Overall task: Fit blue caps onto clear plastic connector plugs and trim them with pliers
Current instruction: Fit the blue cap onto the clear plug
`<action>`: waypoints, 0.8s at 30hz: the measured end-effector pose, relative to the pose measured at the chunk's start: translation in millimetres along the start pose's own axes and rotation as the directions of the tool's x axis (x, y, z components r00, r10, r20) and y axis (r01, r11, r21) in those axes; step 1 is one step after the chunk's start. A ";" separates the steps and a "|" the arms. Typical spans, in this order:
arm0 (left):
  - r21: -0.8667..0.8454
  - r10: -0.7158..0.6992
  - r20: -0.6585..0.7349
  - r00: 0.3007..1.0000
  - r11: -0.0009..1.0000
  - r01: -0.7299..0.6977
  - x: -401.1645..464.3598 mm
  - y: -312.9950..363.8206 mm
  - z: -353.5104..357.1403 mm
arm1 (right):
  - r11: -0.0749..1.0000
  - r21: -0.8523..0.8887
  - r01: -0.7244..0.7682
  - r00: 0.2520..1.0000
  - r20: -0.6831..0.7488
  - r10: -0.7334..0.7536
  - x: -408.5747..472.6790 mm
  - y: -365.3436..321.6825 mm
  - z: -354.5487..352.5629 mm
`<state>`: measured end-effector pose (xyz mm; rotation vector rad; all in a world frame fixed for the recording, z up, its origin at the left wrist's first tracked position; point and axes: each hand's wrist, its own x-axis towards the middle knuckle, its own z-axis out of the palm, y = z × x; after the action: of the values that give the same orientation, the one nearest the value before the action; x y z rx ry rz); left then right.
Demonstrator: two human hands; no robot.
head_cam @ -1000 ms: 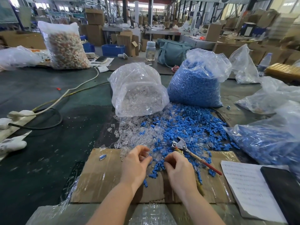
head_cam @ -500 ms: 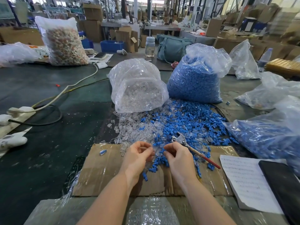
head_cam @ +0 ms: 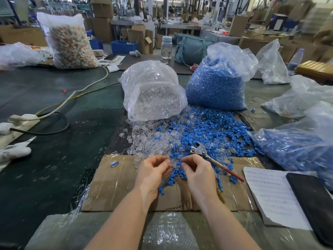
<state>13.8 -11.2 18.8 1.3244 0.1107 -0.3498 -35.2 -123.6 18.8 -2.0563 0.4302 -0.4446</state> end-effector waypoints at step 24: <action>0.132 0.039 -0.048 0.998 0.991 -0.032 -10.3 -11.3 -2.3 | 0.993 0.077 0.084 0.996 -0.048 -0.081 -4.9 0.6 2.2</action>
<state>0.9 -9.4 10.5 1.4637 0.1075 -0.2976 -38.5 -120.0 16.5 -1.9954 0.3495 -0.5498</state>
